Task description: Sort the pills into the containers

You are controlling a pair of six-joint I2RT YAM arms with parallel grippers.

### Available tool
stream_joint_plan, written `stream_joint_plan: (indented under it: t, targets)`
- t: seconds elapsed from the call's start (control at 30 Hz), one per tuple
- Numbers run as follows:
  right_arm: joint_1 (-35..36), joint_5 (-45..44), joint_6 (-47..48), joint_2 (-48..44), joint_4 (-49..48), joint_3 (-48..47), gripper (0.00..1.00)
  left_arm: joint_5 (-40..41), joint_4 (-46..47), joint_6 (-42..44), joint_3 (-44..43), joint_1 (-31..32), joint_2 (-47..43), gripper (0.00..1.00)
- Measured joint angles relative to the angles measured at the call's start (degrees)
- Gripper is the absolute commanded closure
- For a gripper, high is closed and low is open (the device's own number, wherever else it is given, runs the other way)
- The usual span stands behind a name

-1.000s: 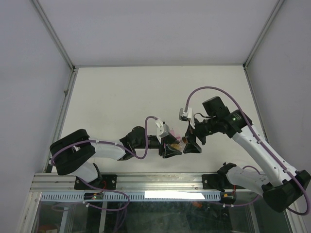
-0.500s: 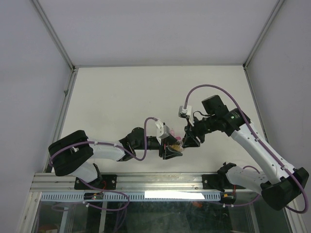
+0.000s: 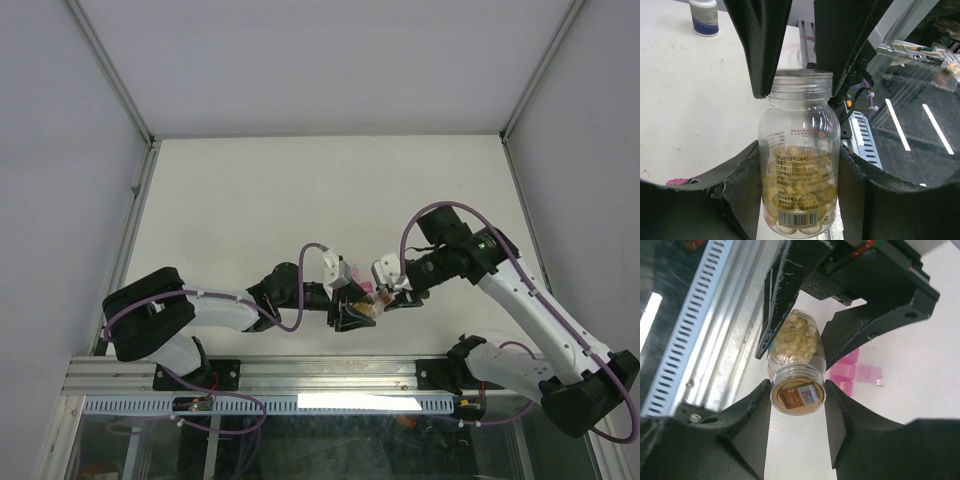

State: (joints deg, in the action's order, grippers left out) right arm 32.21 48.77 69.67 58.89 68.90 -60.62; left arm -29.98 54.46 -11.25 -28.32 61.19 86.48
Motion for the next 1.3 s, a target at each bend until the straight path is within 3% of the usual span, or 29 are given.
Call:
stream_joint_plan:
  t: [0.1,0.27,0.53,0.8,0.93,1.13,1.3]
  targets:
    - [0.35,-0.96,9.94,0.11,1.77,0.00,1.00,-0.44,0.20,-0.15,-0.55,-0.02,1.42,1.00]
    - [0.31,-1.79,16.00,1.31,2.47,-0.13,0.94,-0.59,-0.04,-0.37,-0.74,-0.15,2.60,1.00]
    - [-0.04,-2.12,13.31,-0.90,1.42,0.22,0.92,-0.59,0.13,-0.35,-0.74,-0.15,2.60,1.00]
    - [-4.94,0.98,8.48,-6.16,-0.22,0.20,0.92,-0.52,0.55,-0.35,0.96,-0.11,2.60,1.00]
    - [-8.44,1.79,-0.11,-7.63,-4.74,0.85,0.91,-0.09,1.16,-0.37,1.92,-0.11,2.43,1.00]
    - [-14.91,-1.84,-23.69,-8.74,-22.05,6.69,0.86,1.09,2.67,-0.42,4.85,-0.11,0.37,1.00]
    - [-21.00,-5.90,-38.69,-4.22,-33.90,8.79,0.85,1.64,4.70,-1.29,6.78,-0.11,-1.81,1.00]
